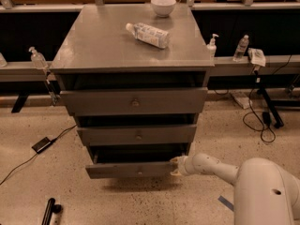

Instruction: Open bottom drawer

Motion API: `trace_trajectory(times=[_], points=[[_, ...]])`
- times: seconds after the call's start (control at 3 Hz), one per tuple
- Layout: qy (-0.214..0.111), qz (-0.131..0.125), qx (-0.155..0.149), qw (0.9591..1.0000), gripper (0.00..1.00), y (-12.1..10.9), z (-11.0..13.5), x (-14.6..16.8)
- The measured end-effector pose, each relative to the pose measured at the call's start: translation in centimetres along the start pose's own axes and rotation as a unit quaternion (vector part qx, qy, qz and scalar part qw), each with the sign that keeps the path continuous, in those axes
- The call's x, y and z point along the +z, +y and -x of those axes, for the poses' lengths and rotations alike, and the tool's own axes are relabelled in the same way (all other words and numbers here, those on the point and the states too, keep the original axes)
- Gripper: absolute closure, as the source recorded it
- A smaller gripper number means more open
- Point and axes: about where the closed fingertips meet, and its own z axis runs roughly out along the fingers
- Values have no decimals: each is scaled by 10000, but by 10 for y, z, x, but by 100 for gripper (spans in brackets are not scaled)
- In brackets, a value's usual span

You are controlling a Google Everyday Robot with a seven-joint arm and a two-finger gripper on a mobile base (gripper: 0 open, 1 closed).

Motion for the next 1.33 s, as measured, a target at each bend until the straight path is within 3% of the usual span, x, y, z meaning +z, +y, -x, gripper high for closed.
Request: trace_trajectory(times=[0.33, 0.67, 1.0, 1.33], points=[[-125, -76, -89, 9999, 83, -11, 11, -12], [-83, -184, -200, 9996, 100, -27, 17, -22], [-135, -271, -166, 9994, 100, -41, 13, -20], [-477, -213, 127, 9986, 100, -43, -1, 4]])
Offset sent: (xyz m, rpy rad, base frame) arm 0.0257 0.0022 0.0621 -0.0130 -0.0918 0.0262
